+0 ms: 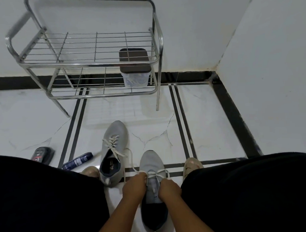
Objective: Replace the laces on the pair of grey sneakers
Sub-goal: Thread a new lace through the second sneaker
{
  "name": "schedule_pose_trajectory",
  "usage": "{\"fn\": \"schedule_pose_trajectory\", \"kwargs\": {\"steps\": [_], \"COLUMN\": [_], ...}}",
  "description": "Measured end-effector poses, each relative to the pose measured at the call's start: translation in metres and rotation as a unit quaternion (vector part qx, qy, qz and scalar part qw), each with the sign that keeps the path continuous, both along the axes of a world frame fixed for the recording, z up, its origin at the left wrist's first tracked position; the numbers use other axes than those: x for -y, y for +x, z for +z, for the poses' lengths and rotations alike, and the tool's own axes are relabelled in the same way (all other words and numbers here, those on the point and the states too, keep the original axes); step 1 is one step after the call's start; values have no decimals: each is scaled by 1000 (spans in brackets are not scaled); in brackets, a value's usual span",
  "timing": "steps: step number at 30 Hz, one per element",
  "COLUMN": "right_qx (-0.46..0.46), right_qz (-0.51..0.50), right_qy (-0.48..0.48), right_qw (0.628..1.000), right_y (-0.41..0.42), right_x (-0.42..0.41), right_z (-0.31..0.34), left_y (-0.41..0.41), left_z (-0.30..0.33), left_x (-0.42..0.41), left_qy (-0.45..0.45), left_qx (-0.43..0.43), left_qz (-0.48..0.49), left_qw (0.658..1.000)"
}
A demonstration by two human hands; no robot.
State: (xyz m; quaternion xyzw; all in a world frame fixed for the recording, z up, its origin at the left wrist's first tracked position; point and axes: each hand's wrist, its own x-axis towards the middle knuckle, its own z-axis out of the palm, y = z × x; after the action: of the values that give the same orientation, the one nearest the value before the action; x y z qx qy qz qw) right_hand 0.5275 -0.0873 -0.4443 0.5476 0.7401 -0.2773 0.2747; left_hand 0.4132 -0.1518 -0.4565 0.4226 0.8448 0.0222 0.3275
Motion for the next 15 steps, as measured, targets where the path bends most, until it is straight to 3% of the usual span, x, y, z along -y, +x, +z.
{"fn": "schedule_pose_trajectory", "kwargs": {"steps": [4,9,10,11,13,14,15], "right_qx": [0,3,3,4,6,6,8], "right_qz": [-3,-37,-49,-62,-82,-87,-90], "right_qy": [0,-16,-19,-22,-26,-26,-26], "right_qw": [1000,999,999,998,996,996,996], "right_y": [1,1,2,3,4,5,5], "right_x": [0,-2,-3,-3,-4,-4,-5], "right_z": [-1,0,0,0,1,1,2], "left_y": [0,-18,-25,-32,-42,-43,-42], "left_z": [2,-6,-1,7,26,33,35], "left_x": [-8,-19,-20,-21,-21,-17,-19], "left_qy": [-3,-7,33,92,204,225,197], "left_qx": [1,98,145,187,274,273,221], "left_qz": [27,195,288,401,617,632,598], "left_qw": [1000,976,946,892,709,690,745]}}
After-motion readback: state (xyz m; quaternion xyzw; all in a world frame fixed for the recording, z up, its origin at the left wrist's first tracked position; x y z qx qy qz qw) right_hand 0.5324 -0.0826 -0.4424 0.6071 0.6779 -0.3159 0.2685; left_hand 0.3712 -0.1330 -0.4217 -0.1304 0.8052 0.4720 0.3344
